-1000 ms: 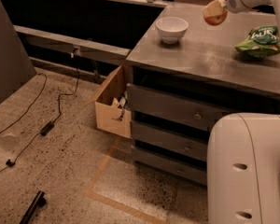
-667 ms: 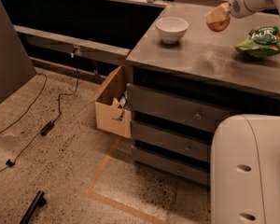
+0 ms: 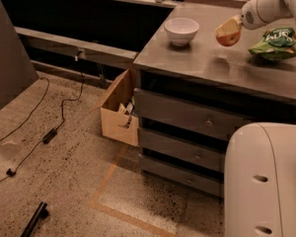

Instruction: Pick apple from white bowl and place on counter

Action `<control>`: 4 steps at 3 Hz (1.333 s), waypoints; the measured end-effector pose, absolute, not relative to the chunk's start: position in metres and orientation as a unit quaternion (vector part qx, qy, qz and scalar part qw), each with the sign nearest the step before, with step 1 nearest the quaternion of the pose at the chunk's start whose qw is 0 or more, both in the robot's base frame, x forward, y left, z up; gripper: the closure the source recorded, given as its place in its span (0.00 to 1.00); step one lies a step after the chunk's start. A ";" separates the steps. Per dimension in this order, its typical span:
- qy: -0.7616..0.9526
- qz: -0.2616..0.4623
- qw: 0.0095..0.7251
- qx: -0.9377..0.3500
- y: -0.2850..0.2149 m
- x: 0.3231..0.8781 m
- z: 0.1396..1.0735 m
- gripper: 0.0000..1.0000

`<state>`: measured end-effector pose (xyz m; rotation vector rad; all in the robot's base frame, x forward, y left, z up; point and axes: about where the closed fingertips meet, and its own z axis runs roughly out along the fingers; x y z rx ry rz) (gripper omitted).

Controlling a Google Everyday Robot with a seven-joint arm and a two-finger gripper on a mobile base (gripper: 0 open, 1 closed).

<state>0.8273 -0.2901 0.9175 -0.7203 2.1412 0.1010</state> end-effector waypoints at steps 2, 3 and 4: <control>0.861 0.051 0.403 -0.307 -0.282 0.824 0.895 0.81; 0.857 0.063 0.411 -0.305 -0.281 0.826 0.892 0.57; 0.855 0.074 0.416 -0.302 -0.278 0.827 0.888 0.35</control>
Offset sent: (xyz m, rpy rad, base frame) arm -0.0092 0.0101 -0.0236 -0.0341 0.0634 0.0583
